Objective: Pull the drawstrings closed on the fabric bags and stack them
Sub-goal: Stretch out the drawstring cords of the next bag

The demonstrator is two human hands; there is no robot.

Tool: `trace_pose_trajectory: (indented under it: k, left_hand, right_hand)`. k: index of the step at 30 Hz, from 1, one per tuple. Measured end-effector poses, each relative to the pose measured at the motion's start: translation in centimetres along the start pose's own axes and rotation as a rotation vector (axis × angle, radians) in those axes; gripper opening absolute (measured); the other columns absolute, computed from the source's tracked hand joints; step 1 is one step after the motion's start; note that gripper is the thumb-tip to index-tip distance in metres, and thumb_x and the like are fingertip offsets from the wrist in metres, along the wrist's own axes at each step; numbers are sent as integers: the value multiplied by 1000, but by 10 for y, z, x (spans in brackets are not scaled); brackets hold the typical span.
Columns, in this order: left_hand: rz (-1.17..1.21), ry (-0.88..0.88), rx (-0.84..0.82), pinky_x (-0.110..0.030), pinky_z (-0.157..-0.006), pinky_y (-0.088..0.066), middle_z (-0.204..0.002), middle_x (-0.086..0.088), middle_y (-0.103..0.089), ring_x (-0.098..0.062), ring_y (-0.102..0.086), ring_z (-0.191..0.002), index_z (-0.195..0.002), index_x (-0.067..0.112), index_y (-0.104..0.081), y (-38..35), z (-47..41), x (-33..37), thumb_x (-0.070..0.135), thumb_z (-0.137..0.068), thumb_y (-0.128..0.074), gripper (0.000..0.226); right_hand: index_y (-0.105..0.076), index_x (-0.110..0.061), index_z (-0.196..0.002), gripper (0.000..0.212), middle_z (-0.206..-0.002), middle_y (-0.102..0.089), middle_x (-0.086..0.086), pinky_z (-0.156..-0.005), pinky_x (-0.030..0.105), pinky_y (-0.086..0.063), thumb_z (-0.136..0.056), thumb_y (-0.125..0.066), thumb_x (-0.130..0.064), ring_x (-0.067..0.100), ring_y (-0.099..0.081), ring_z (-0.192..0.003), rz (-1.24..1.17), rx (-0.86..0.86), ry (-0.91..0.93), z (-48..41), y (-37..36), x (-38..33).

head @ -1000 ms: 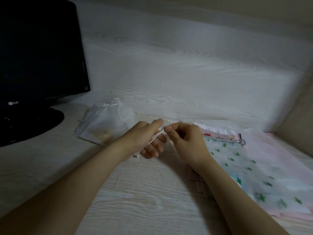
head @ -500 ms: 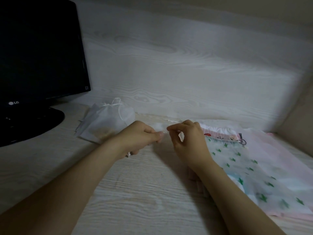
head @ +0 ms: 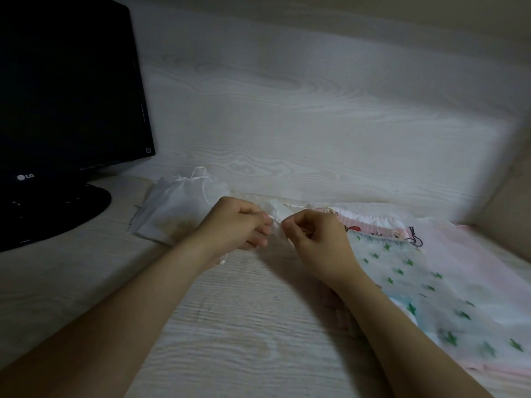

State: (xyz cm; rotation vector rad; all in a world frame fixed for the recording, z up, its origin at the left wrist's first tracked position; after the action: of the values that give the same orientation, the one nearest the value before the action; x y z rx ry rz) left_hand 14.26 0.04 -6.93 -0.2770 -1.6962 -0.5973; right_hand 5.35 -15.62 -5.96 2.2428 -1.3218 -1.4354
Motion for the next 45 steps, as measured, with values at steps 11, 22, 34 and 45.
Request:
trace_pose_trajectory:
  k: [11,22,34,45]
  left_hand:
    - [-147,-105,76,-10,-35,-30,-54,10,-48,0,-39,-37,-93,7,-68,2,0,6,38,-104,-65,34]
    - [135,-38,74,-27,-61,-56,-75,-15,-64,-25,-65,-65,-83,3,-62,4,-2,5,31,-109,-56,39]
    - [314,-92,-33,-27,-50,-44,-82,-8,-66,-16,-61,-65,-83,13,-51,-7,7,17,30,-110,-56,32]
    - [-29,-90,-144,-19,-48,-36,-73,2,-58,-5,-44,-54,-94,13,-56,-24,7,8,26,-115,-39,30]
  right_hand:
    - [-79,-23,-79,17,-77,-75,-16,-76,25,-52,-94,-73,-21,1,-69,-77,-252,41,-97,1,2,3]
    - [-77,-23,-68,26,-68,-73,-6,-76,41,-58,-86,-78,-42,13,-69,-70,-217,108,-233,2,1,15]
    - [-75,-19,-77,24,-46,-48,-14,-51,18,-35,-96,-71,-31,4,-40,-44,-102,-88,-21,8,-10,-10]
    - [-76,-18,-100,16,-58,-66,-13,-52,18,-32,-104,-62,-25,3,-42,-46,-220,-70,66,9,-7,-21]
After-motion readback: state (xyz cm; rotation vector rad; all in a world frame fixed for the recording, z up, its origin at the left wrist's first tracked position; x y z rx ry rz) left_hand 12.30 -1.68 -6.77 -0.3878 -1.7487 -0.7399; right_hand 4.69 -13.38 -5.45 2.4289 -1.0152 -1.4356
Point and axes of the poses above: each hand's wrist, its own z-axis away from the middle knuckle, its own y-axis out of the back of the hand, x = y × z, the point moved 7 cm from there along -z, towards the middle knuckle
